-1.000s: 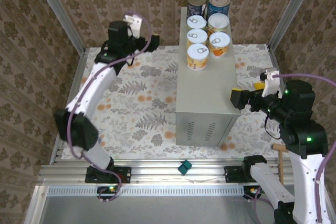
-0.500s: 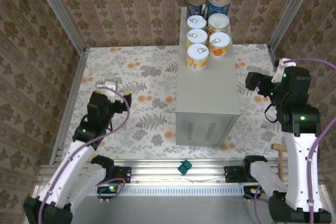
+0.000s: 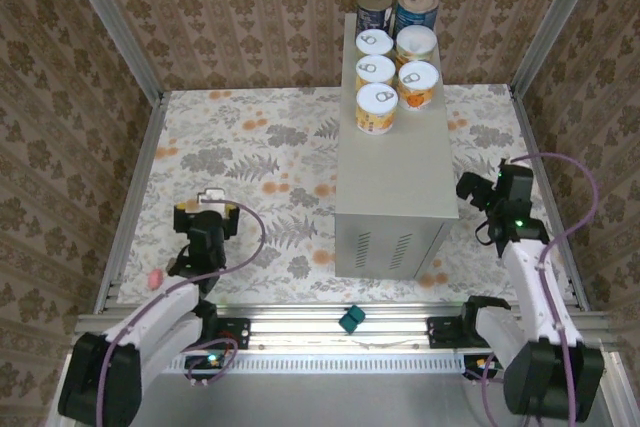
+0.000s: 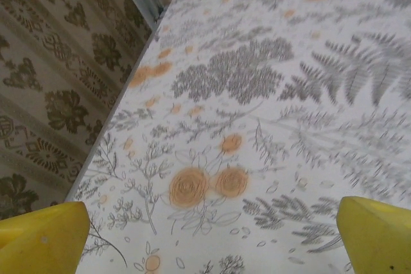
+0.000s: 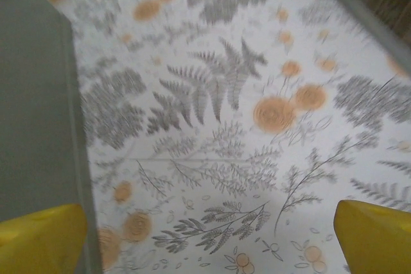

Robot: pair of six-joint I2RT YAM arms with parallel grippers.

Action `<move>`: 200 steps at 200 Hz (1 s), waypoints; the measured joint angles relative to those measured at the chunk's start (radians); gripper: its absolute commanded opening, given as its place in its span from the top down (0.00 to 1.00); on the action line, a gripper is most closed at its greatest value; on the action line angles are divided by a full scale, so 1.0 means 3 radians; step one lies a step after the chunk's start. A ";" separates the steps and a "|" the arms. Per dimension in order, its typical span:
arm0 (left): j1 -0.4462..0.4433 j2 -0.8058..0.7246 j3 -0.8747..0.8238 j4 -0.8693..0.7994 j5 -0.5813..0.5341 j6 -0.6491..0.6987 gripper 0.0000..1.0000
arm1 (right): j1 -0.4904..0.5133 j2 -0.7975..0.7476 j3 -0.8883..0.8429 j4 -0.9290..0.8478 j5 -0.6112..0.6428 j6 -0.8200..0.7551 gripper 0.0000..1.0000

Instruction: Place and organize the canned foods onto the counter

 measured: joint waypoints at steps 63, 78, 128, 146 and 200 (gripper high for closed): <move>0.0458 0.0971 0.0009 0.1246 0.0435 0.0052 0.00 | 0.0308 0.0654 -0.0674 0.1862 0.0065 -0.0233 0.00; 0.0570 0.1231 0.0048 0.1541 0.0558 0.0053 0.00 | 0.0361 0.0806 -0.0768 0.2286 0.0064 -0.0296 0.00; 0.0698 0.1764 0.0394 0.1915 0.0936 0.0048 0.00 | 0.0506 0.1307 -0.0762 0.2895 0.0001 -0.0526 0.00; 0.0698 0.2193 0.0378 0.2441 0.1054 0.0051 0.00 | 0.0526 0.1408 -0.0785 0.3222 0.0001 -0.0619 0.00; 0.0781 0.2436 0.0582 0.2266 0.1113 0.0006 0.00 | 0.0613 0.2004 -0.0755 0.3662 0.0027 -0.0785 0.00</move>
